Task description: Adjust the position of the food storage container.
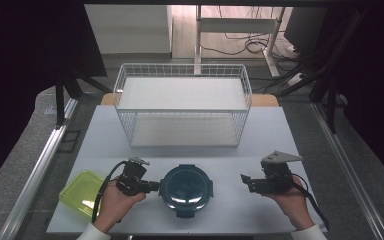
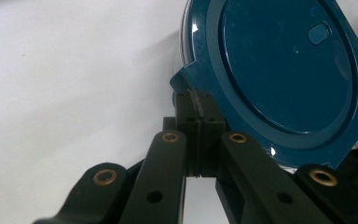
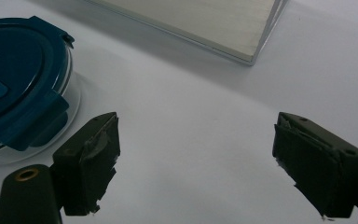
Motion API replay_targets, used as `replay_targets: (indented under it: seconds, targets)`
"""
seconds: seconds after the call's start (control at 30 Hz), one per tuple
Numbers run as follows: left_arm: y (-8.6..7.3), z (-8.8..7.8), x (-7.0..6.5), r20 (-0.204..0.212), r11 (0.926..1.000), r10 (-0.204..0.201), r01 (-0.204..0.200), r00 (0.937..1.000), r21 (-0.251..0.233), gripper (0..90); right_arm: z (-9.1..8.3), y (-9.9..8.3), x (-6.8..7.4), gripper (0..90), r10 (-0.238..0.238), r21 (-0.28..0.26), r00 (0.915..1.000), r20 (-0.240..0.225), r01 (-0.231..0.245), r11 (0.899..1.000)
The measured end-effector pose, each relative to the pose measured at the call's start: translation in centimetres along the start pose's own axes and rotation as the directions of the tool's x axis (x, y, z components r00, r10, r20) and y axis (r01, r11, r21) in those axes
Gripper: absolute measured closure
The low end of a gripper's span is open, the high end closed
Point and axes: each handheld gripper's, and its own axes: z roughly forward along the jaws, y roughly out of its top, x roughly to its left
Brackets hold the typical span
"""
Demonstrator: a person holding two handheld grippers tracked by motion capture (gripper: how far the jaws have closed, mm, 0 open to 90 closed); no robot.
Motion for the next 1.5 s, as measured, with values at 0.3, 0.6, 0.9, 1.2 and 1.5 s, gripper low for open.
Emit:
replay_targets:
  seconds: [0.3,0.6,0.9,1.2,1.5]
  targets:
    - [-0.2,0.4,0.6,0.045,0.9998,-0.019,0.019,0.9988,-0.011,90.0,-0.3,0.0,-0.1,14.4,0.007,-0.012,1.0,-0.006,-0.008,1.0]
    - [-0.1,-1.5,0.8,0.012,0.9944,-0.01,0.011,0.9999,-0.105,87.8,-0.8,0.0,0.1,14.4,0.022,-0.036,0.9991,-0.035,-0.024,0.999]
    - [-0.2,-3.2,1.0,0.029,0.9806,-0.03,0.035,0.9991,-0.193,39.7,-1.1,0.1,1.7,13.0,0.018,-0.08,0.9906,-0.135,-0.029,0.996]
    - [-0.8,-4.1,0.7,0.008,0.9748,-0.004,0.005,1.0,-0.223,21.4,-1.1,0.9,3.3,13.3,-0.027,-0.078,0.9836,-0.179,0.013,0.997]
    - [-0.9,-4.1,0.6,0.014,0.9712,-0.011,0.014,0.9998,-0.238,18.8,-0.8,0.8,3.7,13.4,0.001,-0.069,0.9746,-0.224,-0.016,0.997]
